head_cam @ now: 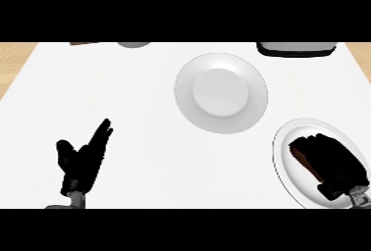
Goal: Pick the sweet potato from the plate and place it in the plate
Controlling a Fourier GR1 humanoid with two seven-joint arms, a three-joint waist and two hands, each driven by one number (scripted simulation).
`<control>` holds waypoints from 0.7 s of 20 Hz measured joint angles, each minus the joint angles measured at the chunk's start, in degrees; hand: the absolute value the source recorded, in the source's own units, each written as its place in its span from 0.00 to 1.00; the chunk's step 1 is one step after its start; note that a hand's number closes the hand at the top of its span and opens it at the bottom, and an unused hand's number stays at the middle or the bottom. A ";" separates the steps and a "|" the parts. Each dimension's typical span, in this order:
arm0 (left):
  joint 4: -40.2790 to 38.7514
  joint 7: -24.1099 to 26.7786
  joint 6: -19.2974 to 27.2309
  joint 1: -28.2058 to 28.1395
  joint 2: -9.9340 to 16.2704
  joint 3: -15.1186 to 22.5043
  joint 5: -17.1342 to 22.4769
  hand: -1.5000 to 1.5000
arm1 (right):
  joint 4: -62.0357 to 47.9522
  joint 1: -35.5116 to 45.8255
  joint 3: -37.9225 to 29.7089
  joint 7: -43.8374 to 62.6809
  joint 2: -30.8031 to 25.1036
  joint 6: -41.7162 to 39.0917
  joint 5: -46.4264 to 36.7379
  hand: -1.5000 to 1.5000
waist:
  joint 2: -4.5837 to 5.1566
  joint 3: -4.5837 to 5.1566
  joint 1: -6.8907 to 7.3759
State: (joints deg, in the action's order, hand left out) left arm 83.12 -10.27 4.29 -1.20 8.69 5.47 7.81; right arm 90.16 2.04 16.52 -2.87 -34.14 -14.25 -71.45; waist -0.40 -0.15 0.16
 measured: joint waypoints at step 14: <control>1.35 -3.61 -0.41 0.78 -1.02 -0.36 -0.98 0.50 | -1.55 4.66 0.64 7.31 15.85 3.81 -6.76 1.00 | -0.02 0.49 0.53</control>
State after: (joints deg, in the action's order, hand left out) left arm 84.47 -13.88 3.88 -0.42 7.67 5.11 6.83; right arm 88.61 6.69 17.16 4.44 -18.29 -10.44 -78.21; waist -0.42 0.34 0.69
